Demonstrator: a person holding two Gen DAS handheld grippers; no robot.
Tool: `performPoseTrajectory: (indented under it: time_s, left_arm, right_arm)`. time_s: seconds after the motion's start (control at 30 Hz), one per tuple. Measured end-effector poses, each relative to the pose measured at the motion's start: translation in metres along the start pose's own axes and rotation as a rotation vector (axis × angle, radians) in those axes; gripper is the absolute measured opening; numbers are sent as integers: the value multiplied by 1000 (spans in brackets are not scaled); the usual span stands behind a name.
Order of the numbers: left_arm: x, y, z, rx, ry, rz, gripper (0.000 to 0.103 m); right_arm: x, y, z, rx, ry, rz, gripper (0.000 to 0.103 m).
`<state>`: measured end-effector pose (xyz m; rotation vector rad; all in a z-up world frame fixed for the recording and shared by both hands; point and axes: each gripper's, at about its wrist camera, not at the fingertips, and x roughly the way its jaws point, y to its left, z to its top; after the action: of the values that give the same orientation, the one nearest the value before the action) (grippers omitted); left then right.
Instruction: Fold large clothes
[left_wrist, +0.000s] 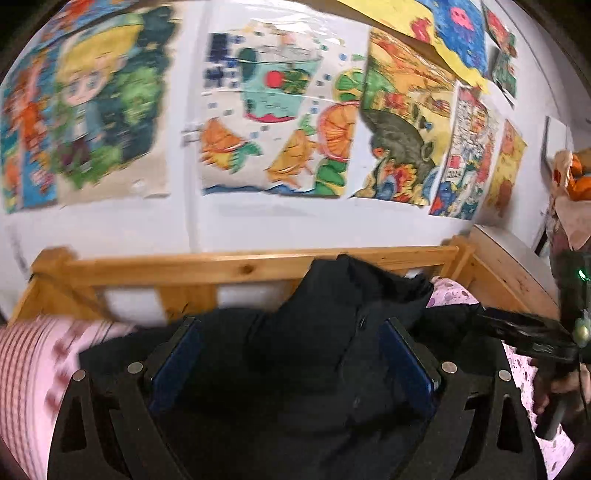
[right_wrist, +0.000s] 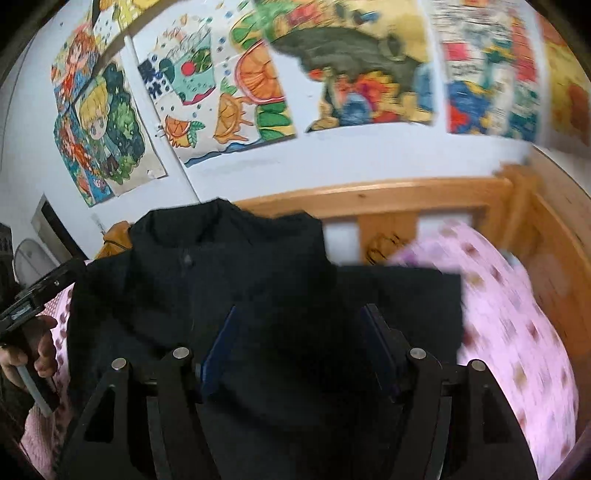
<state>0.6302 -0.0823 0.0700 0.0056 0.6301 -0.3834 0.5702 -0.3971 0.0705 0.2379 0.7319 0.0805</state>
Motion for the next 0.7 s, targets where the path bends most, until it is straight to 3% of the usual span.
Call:
performPoseTrajectory:
  time_s: [0.17,0.23,0.3,0.37,0.4,0.43,0.47,0.7]
  left_arm:
    - [35,-17,12,49,61,98,95]
    - [47,-15,15,34,79,115,85]
    - [56,-8,15,-4,101,105,60]
    - [60,-2,15,-41,107,60,43]
    - [62,0,17,-48,110,40,29]
    - [63,-1,17,-48,111,23,23]
    - [62,-3,17,-37,110,11,14]
    - [27,-10,10,31,40,0,9]
  right_arm:
    - [42,16,40,-45,9,-31,62]
    - [61,15,50,-25,37,-56,62]
    - [76,12,52,9,68,-79,61]
    - [84,9,50,30,82,-73,48]
    - [86,8,48,39,85,-72,34]
    - [85,8,47,50,78,-71,20]
    - [83,7,46,55,66,-72,17]
    - [39,17,33,-49,-50,-72,8]
